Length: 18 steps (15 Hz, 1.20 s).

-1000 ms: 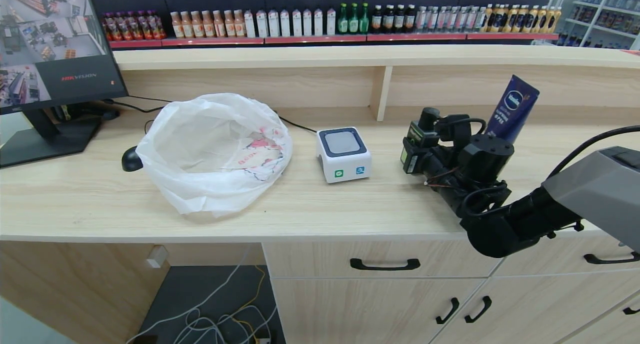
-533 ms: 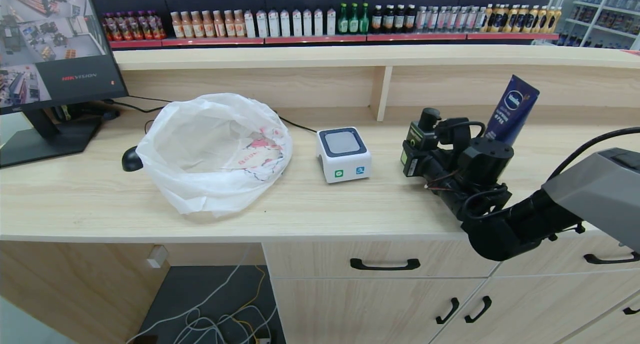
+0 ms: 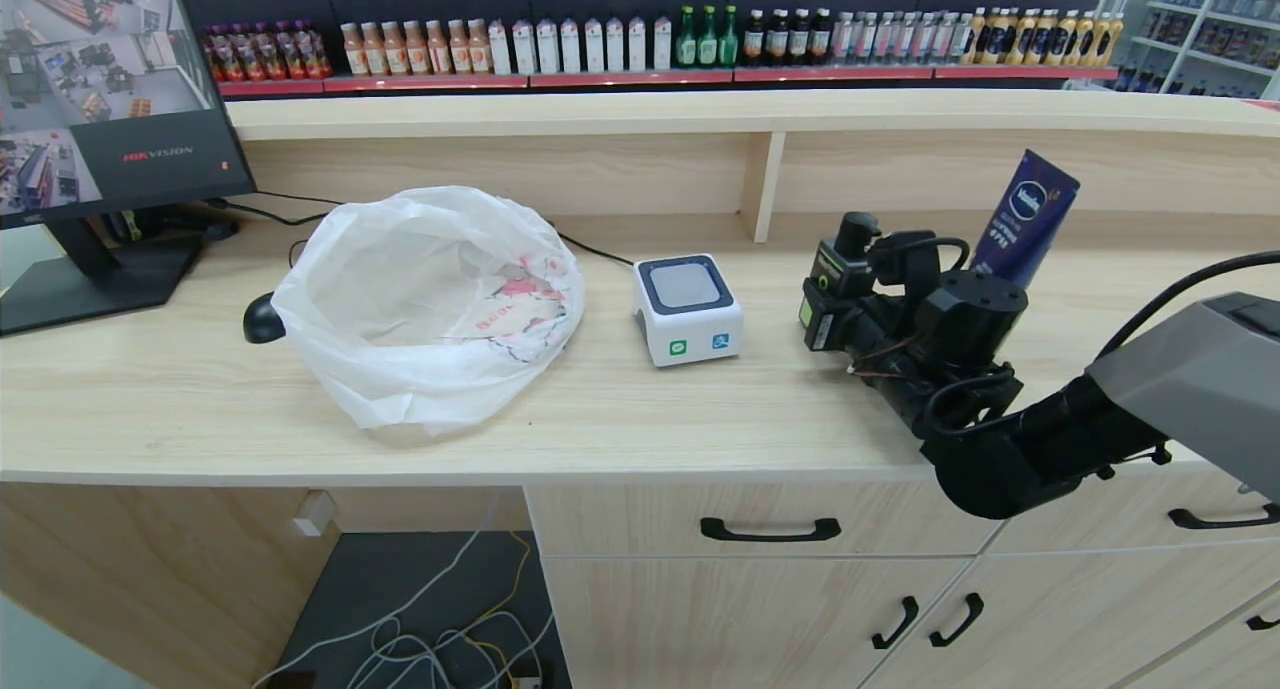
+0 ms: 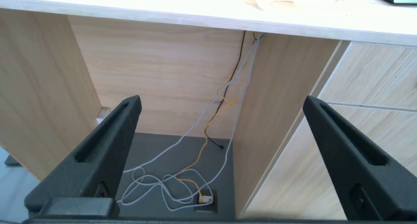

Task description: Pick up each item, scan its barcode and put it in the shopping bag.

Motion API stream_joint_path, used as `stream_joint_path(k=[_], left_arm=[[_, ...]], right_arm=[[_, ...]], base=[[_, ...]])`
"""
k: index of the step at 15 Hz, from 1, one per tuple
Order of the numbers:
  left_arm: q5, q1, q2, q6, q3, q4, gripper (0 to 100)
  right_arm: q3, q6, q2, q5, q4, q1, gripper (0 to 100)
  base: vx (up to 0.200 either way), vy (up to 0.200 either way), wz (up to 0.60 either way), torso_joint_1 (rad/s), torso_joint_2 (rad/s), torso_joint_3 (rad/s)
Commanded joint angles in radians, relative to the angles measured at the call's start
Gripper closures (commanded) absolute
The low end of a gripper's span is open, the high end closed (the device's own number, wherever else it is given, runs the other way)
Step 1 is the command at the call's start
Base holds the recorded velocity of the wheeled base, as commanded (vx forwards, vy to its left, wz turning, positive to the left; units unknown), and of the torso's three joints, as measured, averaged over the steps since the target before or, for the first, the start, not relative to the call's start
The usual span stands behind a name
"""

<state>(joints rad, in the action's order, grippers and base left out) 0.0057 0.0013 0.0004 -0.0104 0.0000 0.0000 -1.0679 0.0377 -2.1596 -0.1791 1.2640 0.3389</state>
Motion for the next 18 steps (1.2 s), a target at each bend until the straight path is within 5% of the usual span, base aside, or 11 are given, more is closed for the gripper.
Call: stream_joint_path(k=[1,8,18], left_arm=[[0.000,0.000,0.000,0.000,0.000,0.000,0],[0.000,0.000,0.000,0.000,0.000,0.000,0],[0.000,0.000,0.000,0.000,0.000,0.000,0]], right_arm=[[0.008,0.002,0.047,0.000,0.005,0.009,100],[0.100,0.053,0.107,0.066,0.278,0.068,100],[0.572,0.229,0.498,-0.003,0.307,0.164,100]], base=[[0.000,0.000,0.00,0.000,0.00,0.000],[0.000,0.000,0.00,0.000,0.00,0.000],[0.000,0.000,0.00,0.000,0.00,0.000]])
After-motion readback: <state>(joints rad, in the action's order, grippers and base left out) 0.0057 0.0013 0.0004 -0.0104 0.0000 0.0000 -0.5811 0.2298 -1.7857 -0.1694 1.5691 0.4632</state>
